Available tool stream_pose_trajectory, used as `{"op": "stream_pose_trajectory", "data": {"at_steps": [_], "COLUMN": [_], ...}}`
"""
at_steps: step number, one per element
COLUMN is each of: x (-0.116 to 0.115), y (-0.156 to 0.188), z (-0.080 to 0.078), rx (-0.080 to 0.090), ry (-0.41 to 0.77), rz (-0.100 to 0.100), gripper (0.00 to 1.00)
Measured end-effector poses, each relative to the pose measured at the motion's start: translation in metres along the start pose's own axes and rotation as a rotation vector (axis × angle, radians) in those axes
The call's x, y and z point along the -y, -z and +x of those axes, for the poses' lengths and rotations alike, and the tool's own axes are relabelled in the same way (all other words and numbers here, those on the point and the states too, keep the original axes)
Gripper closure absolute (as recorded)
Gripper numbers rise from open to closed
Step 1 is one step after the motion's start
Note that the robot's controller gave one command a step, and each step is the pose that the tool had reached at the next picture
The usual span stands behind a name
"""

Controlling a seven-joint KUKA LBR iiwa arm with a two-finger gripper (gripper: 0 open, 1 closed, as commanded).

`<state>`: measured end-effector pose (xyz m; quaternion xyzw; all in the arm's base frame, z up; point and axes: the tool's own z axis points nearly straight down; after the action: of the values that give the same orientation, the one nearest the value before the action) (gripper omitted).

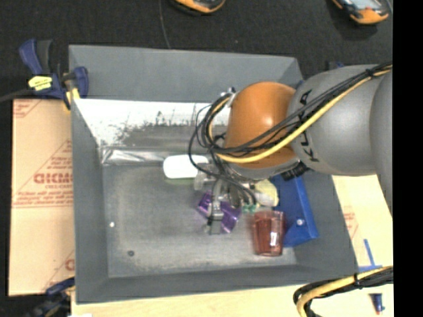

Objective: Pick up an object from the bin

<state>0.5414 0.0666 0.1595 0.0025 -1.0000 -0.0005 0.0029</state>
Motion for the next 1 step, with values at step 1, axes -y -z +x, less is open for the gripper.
{"op": "stream_pose_trajectory", "data": {"at_steps": [1], "x": [0.0001], "y": [0.0044], "z": [-0.0019], "rx": [0.008], "ry": [-0.001], "rz": [-0.001], "gripper": [0.0]}}
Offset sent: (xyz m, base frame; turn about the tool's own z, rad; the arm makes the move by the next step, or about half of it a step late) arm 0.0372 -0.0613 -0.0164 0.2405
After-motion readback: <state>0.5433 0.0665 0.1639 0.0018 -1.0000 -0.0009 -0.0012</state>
